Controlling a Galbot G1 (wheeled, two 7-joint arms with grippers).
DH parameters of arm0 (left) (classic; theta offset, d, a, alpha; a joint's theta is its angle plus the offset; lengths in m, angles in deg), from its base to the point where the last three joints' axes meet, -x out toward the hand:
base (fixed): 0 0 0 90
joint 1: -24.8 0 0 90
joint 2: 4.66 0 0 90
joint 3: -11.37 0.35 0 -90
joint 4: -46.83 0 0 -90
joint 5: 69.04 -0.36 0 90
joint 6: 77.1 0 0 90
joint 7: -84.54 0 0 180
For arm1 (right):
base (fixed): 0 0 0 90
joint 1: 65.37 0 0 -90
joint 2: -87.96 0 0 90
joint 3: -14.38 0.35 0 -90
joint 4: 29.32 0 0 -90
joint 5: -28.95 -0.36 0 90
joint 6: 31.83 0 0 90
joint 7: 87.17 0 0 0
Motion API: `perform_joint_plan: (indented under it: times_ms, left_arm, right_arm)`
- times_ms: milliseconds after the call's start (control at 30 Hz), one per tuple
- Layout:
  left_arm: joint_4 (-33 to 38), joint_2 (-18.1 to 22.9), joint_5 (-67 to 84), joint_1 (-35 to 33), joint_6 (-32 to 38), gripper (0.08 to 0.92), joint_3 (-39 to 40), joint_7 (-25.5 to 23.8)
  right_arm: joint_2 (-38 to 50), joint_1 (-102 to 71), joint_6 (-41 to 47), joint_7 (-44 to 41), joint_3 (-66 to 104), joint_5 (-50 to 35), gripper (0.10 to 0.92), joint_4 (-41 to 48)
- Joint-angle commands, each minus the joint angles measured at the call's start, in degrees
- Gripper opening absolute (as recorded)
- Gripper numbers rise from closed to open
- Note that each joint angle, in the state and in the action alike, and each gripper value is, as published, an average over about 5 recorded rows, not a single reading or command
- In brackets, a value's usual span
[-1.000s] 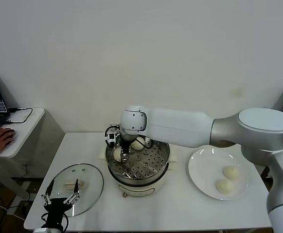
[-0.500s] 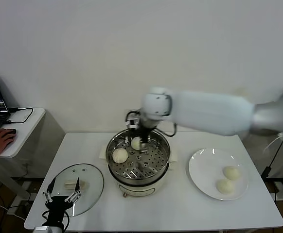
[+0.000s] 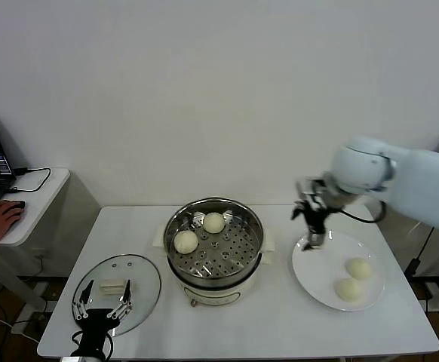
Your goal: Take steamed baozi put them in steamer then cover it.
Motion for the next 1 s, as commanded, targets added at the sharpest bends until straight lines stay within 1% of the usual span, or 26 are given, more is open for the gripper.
perform_joint_plan:
  times_ms: [33,133,267,467,800,1000]
  left_arm:
    - [-0.36,0.39,-0.75,-0.22,-0.09,0.823,0.22,0.1]
    - [-0.7,0.57,-1.2,-0.42,-0.1,0.823,0.2,0.14]
    - [-0.93,0.84,-1.46,-0.73,-0.05,0.823,0.12,0.19]
    - [-1.23,1.27,-1.56,-0.97,0.14,0.823,0.07,0.25]
    - [-1.16,1.02,-1.43,-1.34,0.19,0.823,-0.58,0.25]
    - [-1.09,0.9,-1.41,-1.33,0.19,0.823,-0.68,0.23]
  right_arm:
    - [18.94,-32.94,-12.66,-4.44,25.03,18.39,0.823,-0.69]
    - [18.91,-44.85,-13.5,-3.9,34.34,21.79,0.823,1.24]
    - [17.54,-51.94,-13.95,-3.06,40.97,24.57,0.823,3.39]
    - [14.98,-54.85,-13.78,-1.1,42.63,27.16,0.823,5.89]
    - [9.27,-57.82,-13.3,1.04,45.03,28.98,0.823,11.43]
    - [7.36,-58.43,-13.42,1.64,45.41,29.6,0.822,13.97]
